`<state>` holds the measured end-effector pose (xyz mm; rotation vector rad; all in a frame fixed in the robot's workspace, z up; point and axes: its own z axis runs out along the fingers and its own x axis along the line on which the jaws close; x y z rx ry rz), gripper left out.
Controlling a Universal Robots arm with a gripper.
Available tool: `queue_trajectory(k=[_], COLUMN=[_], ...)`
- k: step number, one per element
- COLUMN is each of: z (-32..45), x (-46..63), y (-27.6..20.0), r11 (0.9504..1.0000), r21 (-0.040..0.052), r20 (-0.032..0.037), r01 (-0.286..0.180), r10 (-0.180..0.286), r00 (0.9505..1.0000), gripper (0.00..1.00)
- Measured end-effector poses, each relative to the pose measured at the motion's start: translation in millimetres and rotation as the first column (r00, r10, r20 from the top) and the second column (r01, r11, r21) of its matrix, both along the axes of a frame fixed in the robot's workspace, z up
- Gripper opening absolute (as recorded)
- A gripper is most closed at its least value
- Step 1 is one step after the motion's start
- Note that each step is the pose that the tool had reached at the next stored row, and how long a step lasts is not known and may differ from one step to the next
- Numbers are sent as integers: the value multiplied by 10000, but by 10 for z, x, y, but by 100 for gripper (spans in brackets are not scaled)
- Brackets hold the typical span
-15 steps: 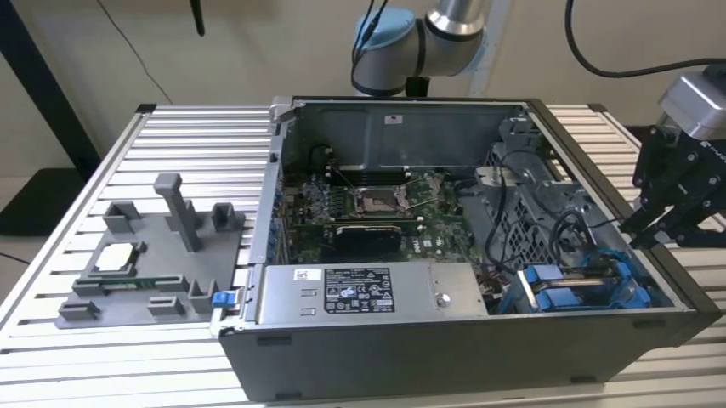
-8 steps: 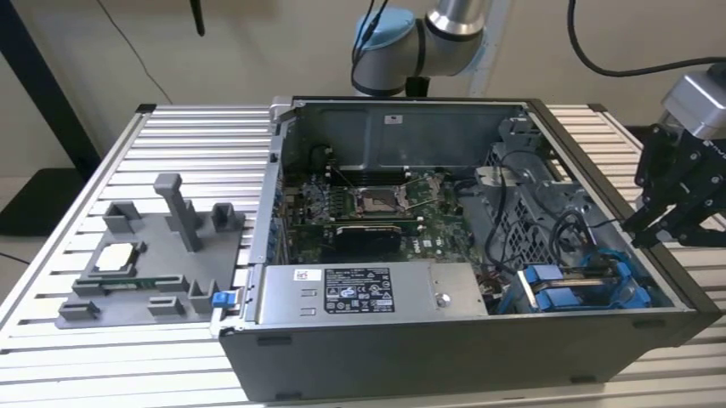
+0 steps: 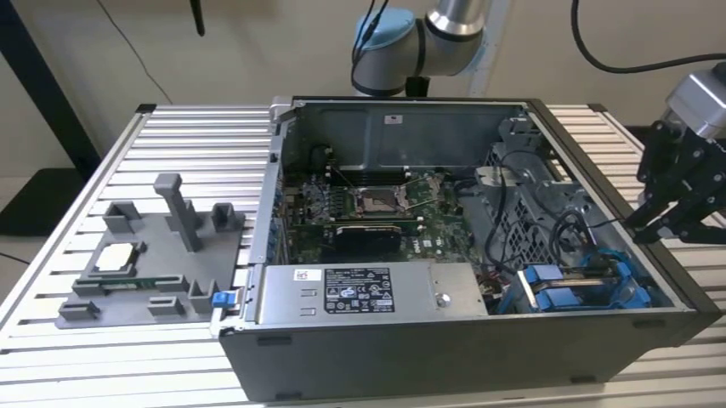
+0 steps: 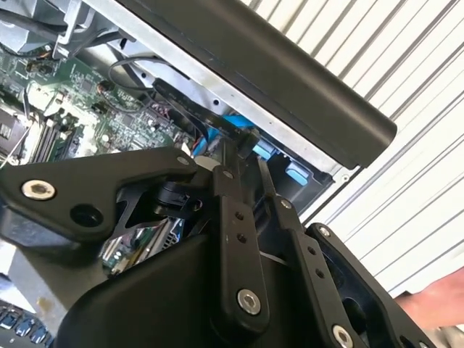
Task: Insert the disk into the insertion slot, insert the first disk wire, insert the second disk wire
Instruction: 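Insert the second disk wire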
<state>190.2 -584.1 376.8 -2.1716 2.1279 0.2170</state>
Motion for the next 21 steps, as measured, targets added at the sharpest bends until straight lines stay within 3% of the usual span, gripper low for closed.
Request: queue_trajectory(k=[2,8,13,21], z=[0,-2,-12,-27], x=[2,3,3,6], y=[-6,-54,-77,-100], r11=[10000,10000,9997,9980], r21=[75,94,223,293], r20=[60,323,348,345], r01=[-1,-1,94,566], r10=[1,-2,-102,-576], r00=[10000,9995,9993,9977], gripper=[100,100,100,100])
